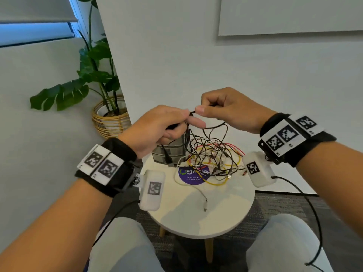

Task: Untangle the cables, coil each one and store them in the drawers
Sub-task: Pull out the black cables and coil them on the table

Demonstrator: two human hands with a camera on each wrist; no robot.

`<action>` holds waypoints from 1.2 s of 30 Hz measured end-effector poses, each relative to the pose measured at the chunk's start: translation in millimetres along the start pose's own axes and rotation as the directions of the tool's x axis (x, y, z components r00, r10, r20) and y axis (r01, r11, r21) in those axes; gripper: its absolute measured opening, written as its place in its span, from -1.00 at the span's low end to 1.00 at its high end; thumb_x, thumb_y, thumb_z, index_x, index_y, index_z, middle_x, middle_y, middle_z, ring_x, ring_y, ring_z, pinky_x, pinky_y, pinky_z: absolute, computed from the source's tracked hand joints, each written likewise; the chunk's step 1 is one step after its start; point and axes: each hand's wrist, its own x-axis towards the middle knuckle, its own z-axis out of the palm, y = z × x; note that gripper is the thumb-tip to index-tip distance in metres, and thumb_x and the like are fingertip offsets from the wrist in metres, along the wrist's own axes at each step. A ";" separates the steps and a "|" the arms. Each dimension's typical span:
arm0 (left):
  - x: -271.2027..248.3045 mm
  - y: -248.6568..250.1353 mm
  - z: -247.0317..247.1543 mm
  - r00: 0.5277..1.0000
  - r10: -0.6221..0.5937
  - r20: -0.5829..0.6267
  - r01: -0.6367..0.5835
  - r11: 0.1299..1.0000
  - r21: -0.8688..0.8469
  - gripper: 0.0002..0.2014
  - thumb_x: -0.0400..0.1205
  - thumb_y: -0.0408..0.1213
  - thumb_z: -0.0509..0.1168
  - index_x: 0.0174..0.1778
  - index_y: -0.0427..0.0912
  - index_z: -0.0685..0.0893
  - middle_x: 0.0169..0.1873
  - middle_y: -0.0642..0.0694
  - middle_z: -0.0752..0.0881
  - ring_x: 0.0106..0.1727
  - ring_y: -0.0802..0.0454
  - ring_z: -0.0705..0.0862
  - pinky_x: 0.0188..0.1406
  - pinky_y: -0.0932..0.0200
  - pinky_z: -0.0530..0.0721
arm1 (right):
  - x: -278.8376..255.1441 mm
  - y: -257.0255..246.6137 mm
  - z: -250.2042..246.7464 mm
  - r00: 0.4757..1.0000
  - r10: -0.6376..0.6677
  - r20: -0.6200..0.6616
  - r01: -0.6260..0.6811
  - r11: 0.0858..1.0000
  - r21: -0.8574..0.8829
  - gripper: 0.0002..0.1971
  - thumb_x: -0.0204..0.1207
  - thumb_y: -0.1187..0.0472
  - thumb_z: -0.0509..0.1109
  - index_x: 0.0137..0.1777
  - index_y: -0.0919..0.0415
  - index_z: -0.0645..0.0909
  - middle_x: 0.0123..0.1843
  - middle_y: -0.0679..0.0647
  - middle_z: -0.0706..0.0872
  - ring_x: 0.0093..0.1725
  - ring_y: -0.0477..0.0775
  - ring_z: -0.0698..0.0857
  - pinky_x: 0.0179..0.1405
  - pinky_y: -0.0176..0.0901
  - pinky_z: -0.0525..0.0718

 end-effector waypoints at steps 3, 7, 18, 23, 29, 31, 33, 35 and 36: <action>-6.7 5.5 -2.5 0.997 0.069 0.034 -0.055 0.947 -0.317 -0.52 0.81 -0.15 0.07 0.38 -0.44 0.70 -0.57 0.00 0.18 -0.54 0.11 0.05 -0.55 0.15 -0.03 | -4.1 13.1 11.6 0.998 0.058 -0.001 -0.058 0.998 0.007 -0.55 0.82 -0.02 0.17 -0.29 0.18 0.46 -0.45 -0.11 0.34 -0.43 -0.04 0.28 -0.40 -0.26 0.28; -2.9 9.7 2.0 0.973 0.126 -0.196 -0.206 0.856 -0.473 -0.53 0.86 -0.19 0.01 0.49 -0.48 0.54 -0.44 0.02 0.71 -0.64 0.20 0.35 -0.56 0.36 0.32 | -11.5 19.1 46.6 0.989 0.124 0.084 -0.118 0.991 -0.070 -0.49 0.84 -0.08 0.04 -0.30 0.16 0.42 -0.47 -0.15 0.36 -0.45 -0.07 0.31 -0.38 -0.30 0.32; 3.5 -6.6 4.6 0.978 0.012 -0.210 0.065 0.933 0.355 -0.66 0.89 -0.29 0.01 0.57 -0.25 0.42 -0.10 0.02 0.82 -0.24 0.32 0.79 -0.22 0.50 0.65 | -5.8 -3.2 35.9 0.967 -0.130 0.221 0.215 0.880 -0.423 -0.64 0.77 0.05 0.31 -0.32 -0.04 0.45 -0.49 -0.14 0.45 -0.46 -0.09 0.48 -0.40 -0.32 0.32; -1.6 -1.2 6.2 0.998 -0.054 -0.029 0.061 0.911 0.408 -0.52 0.87 -0.19 0.07 -0.37 -0.16 0.61 -0.57 -0.05 0.46 -0.51 0.02 0.41 -0.29 -0.01 0.50 | 1.4 -0.5 18.8 0.952 -0.219 0.216 0.306 0.615 -0.726 -0.73 0.56 0.26 0.33 -0.30 -0.01 0.35 -0.33 -0.13 0.45 -0.24 0.03 0.41 -0.22 -0.04 0.30; -15.8 -7.3 -9.9 0.971 -0.098 0.218 0.091 0.995 0.042 -0.60 0.80 -0.06 0.18 0.19 -0.23 0.85 -0.57 0.00 0.23 -0.52 0.09 0.13 -0.48 0.05 0.09 | -3.0 49.9 13.5 0.988 -0.141 -0.070 0.078 0.823 -0.563 -0.49 0.65 0.29 0.39 -0.40 -0.01 0.18 -0.41 -0.09 0.37 -0.41 -0.07 0.44 -0.32 -0.10 0.34; -20.6 -8.0 -17.3 0.979 -0.028 0.202 0.057 0.989 -0.139 -0.59 0.73 -0.09 0.22 0.23 -0.32 0.82 -0.56 0.03 0.19 -0.55 0.14 0.10 -0.53 0.16 0.02 | -12.6 64.9 15.4 0.974 0.034 -0.223 -0.102 0.948 -0.302 -0.49 0.69 0.30 0.39 -0.40 0.07 0.19 -0.41 -0.04 0.39 -0.42 0.00 0.63 -0.40 -0.24 0.48; -22.4 -4.7 -23.2 0.988 0.048 0.145 0.000 0.950 -0.312 -0.59 0.72 -0.12 0.22 0.29 -0.31 0.79 -0.55 0.06 0.17 -0.57 0.17 0.10 -0.55 0.20 0.01 | -18.8 73.9 22.4 0.956 0.142 -0.256 -0.193 0.963 -0.187 -0.48 0.70 0.29 0.39 -0.40 0.10 0.18 -0.44 -0.03 0.33 -0.49 -0.06 0.55 -0.45 -0.25 0.47; -19.2 -1.7 -27.5 0.991 0.114 0.062 -0.075 0.893 -0.445 -0.56 0.77 -0.15 0.15 0.41 -0.34 0.70 -0.53 0.09 0.17 -0.56 0.20 0.10 -0.51 0.17 0.00 | -20.5 73.1 34.0 0.971 0.128 -0.204 -0.182 0.946 -0.270 -0.48 0.69 0.20 0.42 -0.41 0.07 0.20 -0.49 -0.08 0.30 -0.51 -0.11 0.32 -0.38 -0.13 0.38; -16.6 -0.9 -29.2 0.991 0.132 0.015 -0.107 0.859 -0.502 -0.53 0.80 -0.13 0.09 0.48 -0.36 0.64 -0.52 0.10 0.17 -0.57 0.19 0.10 -0.50 0.16 0.00 | -21.4 69.3 40.4 0.985 0.103 -0.139 -0.146 0.925 -0.350 -0.50 0.69 0.12 0.42 -0.40 0.05 0.22 -0.49 -0.10 0.33 -0.50 -0.10 0.30 -0.37 -0.09 0.38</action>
